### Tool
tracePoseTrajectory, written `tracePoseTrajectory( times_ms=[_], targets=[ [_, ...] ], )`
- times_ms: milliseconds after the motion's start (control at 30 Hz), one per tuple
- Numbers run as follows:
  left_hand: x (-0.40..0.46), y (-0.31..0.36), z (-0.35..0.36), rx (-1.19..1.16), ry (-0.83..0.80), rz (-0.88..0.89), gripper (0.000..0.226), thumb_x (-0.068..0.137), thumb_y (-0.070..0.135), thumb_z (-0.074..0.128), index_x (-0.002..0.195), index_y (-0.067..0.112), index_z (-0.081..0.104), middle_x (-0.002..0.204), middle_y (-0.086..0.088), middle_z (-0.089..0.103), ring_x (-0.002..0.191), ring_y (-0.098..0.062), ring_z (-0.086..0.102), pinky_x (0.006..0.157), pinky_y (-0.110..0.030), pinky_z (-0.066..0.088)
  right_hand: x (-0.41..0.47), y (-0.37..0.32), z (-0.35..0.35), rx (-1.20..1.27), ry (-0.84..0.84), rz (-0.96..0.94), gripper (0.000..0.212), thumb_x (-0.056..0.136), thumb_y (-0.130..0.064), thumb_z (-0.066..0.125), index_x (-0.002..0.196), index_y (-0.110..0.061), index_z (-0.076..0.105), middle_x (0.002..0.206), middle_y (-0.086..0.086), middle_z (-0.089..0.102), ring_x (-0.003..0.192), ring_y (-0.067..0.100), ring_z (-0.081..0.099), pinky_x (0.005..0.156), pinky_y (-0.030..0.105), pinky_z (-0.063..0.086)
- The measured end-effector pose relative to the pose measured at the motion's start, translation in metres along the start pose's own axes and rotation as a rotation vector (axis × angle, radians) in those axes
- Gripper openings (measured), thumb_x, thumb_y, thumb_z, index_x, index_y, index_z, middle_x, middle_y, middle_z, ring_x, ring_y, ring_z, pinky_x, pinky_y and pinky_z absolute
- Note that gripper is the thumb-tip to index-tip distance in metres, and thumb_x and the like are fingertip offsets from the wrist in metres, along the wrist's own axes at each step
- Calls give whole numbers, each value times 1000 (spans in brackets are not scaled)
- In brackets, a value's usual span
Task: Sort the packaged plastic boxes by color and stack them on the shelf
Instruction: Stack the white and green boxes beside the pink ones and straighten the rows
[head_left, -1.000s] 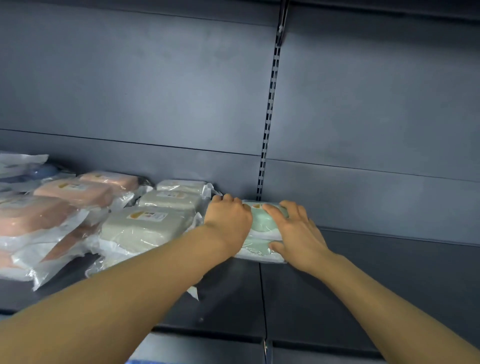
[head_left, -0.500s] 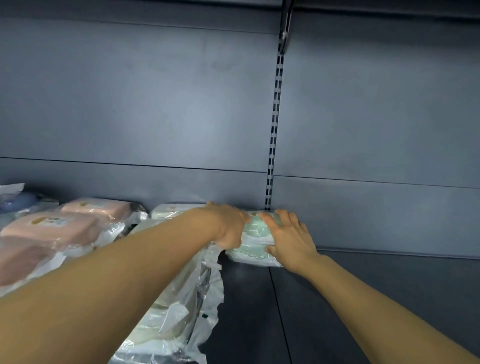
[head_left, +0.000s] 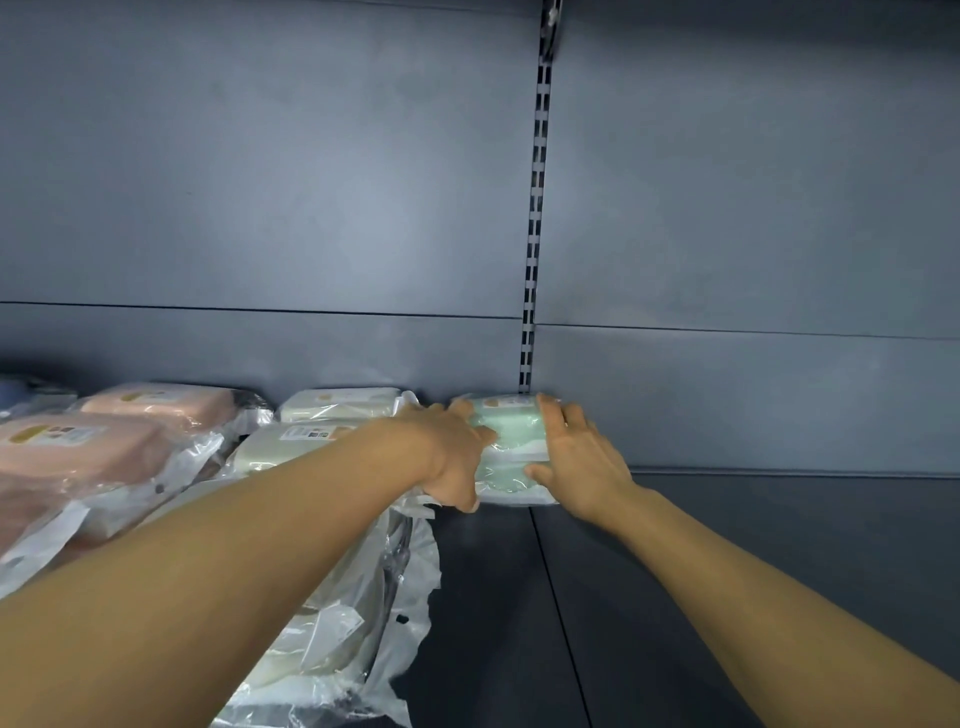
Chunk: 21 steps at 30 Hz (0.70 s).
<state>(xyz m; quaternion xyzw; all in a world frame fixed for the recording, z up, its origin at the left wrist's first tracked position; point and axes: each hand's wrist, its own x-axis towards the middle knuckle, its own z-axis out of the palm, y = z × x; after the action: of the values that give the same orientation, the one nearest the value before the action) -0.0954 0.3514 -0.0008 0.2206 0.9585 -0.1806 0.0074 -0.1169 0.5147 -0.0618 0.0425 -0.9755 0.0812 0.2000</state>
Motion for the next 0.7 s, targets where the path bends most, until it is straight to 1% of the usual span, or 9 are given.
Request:
tracePoseTrajectory(
  times_ms=[133,233,300,400,500,600,667,700],
  targets=[
    [3,2,3,-11,-21,-4,81,87,46,59,151,31,11,155,-4,7,139,-32,23,113,-48,25,0,2,-2,-1,-12,-7,80,90,-35,60,149,-19,8,149,11,27,130,29,38,100,41,41],
    [4,3,3,-6,-29,-11,82,86,46,60,151,32,11,155,-5,7,139,-32,23,112,-48,27,-2,1,-6,-40,-42,8,82,90,-39,58,150,-20,4,150,11,26,131,30,34,103,43,37],
    [3,3,1,-18,-37,-20,83,87,45,60,151,34,9,156,-4,4,140,-32,20,113,-49,25,-6,-2,-12,-60,-58,33,87,90,-44,56,150,-20,-1,149,13,22,134,31,26,106,42,31],
    [-1,3,-4,-62,-39,-36,84,86,44,61,151,34,7,157,-5,6,141,-32,18,112,-51,25,-23,-5,-29,-70,-6,40,92,87,-48,57,151,-18,-1,150,13,14,137,31,15,111,40,23],
    [-13,6,-11,-103,87,-39,82,86,42,61,150,25,13,154,-6,18,138,-31,26,111,-50,26,-51,-4,-54,-77,43,1,83,89,-42,58,150,-16,9,152,11,12,139,30,11,112,39,19],
    [-39,18,-23,-167,278,-17,73,87,41,60,146,19,23,146,-7,35,132,-30,37,107,-46,32,-89,-1,-80,-64,99,-21,65,89,-34,58,143,-13,29,147,10,26,135,27,20,109,36,25],
    [-63,35,-29,-212,394,-12,62,88,37,58,140,18,31,135,-8,47,123,-29,47,100,-42,38,-118,1,-94,-38,137,-18,53,90,-30,58,136,-13,40,140,8,36,131,26,29,103,34,31],
    [-76,45,-29,-247,437,-12,55,89,35,58,137,18,36,130,-7,52,118,-29,50,95,-40,41,-133,1,-101,-22,153,-17,50,90,-29,58,135,-13,42,137,8,39,129,26,32,100,34,34]
  ],
)
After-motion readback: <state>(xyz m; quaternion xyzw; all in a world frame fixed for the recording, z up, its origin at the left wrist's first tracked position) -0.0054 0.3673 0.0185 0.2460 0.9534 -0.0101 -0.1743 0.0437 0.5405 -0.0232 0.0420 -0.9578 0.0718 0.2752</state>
